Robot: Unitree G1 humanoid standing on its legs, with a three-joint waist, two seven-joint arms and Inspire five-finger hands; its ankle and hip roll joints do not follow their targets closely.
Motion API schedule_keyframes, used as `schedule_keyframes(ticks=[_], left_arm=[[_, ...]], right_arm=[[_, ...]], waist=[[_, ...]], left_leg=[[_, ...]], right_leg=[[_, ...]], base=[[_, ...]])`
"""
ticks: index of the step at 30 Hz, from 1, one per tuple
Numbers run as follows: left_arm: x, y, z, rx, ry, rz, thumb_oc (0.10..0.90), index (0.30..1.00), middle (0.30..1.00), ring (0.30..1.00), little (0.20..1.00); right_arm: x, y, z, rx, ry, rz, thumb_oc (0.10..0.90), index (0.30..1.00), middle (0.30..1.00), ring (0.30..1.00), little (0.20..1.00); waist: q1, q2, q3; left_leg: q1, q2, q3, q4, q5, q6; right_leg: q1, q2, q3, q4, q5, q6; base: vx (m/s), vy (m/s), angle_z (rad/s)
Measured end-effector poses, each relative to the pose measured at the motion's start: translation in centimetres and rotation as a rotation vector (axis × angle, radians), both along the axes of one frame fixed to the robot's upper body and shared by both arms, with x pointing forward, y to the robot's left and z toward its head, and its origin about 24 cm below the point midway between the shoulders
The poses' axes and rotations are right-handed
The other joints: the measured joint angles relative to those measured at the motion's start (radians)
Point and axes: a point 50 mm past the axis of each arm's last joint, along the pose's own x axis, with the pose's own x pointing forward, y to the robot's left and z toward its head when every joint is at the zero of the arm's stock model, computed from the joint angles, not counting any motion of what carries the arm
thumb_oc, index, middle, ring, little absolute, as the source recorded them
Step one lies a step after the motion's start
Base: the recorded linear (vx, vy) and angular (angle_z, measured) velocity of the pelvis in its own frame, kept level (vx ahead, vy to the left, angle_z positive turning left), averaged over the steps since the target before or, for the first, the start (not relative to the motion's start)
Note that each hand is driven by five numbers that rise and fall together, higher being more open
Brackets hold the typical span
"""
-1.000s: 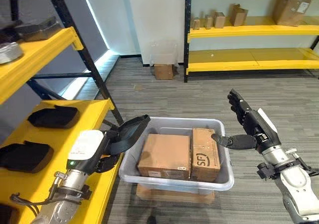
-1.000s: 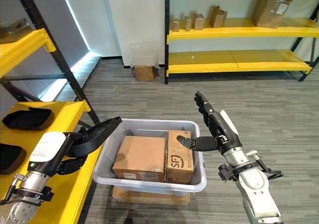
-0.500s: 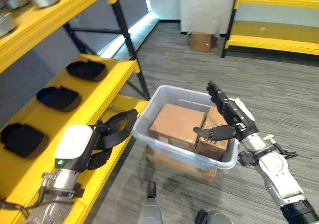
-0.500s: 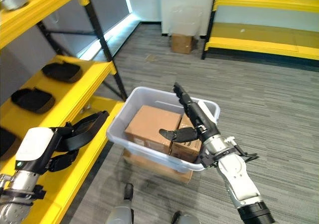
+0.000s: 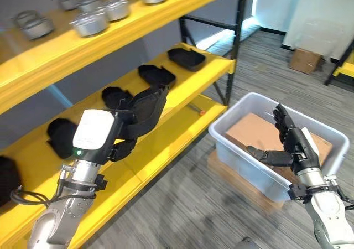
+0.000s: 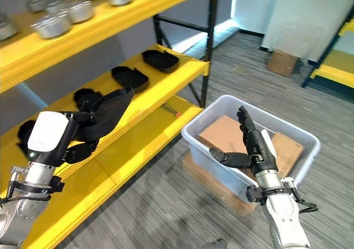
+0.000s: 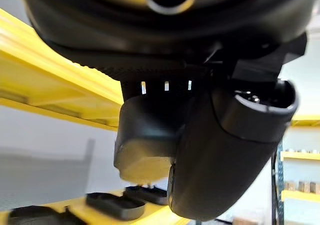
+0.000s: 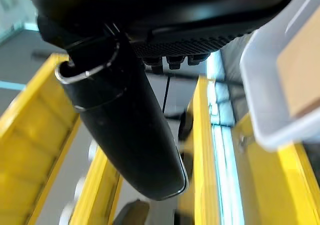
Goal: Move parts from the plastic box to the shelf.
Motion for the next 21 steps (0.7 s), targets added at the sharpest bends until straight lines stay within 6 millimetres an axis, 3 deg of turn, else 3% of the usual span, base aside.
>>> schedule_keyframes(ticks=[3, 5, 8, 11, 16, 21], left_arm=[[-0.2, 0.2, -0.1, 0.015, 0.009, 0.01, 0.4, 0.3, 0.3, 0.3, 0.3], [-0.3, 0.3, 0.3, 0.03, -0.004, 0.01, 0.4, 0.3, 0.3, 0.3, 0.3], [-0.8, 0.1, 1.0, 0.054, -0.051, 0.001, 0.4, 0.3, 0.3, 0.3, 0.3], [-1.4, 0.7, 1.2, 0.066, -0.06, 0.029, 0.4, 0.3, 0.3, 0.3, 0.3], [-1.4, 1.0, 1.4, 0.067, -0.066, 0.052, 0.4, 0.3, 0.3, 0.3, 0.3], [-1.5, 1.4, 1.8, 0.069, -0.088, 0.071, 0.4, 0.3, 0.3, 0.3, 0.3]], right_arm=[[-0.1, 1.0, -0.8, 0.008, 0.028, 0.031, 0.9, 1.0, 1.0, 1.0, 1.0], [-0.1, 1.2, -1.0, -0.002, 0.032, 0.032, 0.9, 1.0, 1.0, 1.0, 1.0], [-0.4, 1.3, -1.4, -0.01, 0.051, 0.033, 0.9, 1.0, 1.0, 1.0, 1.0], [-0.4, 2.7, -2.0, 0.012, 0.069, 0.084, 0.9, 1.0, 1.0, 1.0, 1.0], [-0.4, 3.4, -2.3, 0.021, 0.079, 0.093, 0.9, 1.0, 1.0, 1.0, 1.0], [-0.4, 3.7, -2.5, 0.023, 0.079, 0.089, 0.9, 1.0, 1.0, 1.0, 1.0]], waist=[[0.023, -0.031, -0.014], [0.029, -0.058, -0.029], [0.05, -0.093, -0.051], [0.067, -0.12, -0.069], [0.102, -0.134, -0.069], [0.108, -0.153, -0.065]], left_leg=[[-0.006, -0.029, -0.016, -0.005, -0.005, 0.027], [-0.021, -0.043, -0.03, -0.012, 0.002, 0.041], [-0.02, -0.06, -0.058, -0.021, 0.012, 0.049], [-0.021, -0.086, -0.096, -0.013, 0.016, 0.045], [-0.05, -0.107, -0.12, 0.025, 0.001, 0.059], [-0.121, -0.142, -0.132, 0.163, -0.081, 0.09]], right_leg=[[0.014, -0.002, 0.044, -0.035, 0.001, 0.044], [0.017, -0.012, 0.049, -0.04, 0.005, 0.054], [0.044, -0.02, 0.025, -0.06, 0.014, 0.068], [0.084, -0.037, -0.005, -0.084, 0.04, 0.081], [0.112, -0.055, -0.04, -0.106, 0.054, 0.094], [0.141, -0.101, -0.061, -0.106, 0.064, 0.103]], base=[[0.01, 0.15, 0.19], [0.03, 0.151, 0.36], [0.04, 0.178, 0.33], [0.01, 0.158, 0.35], [0.01, 0.169, 0.24], [0.03, 0.187, 0.19]])
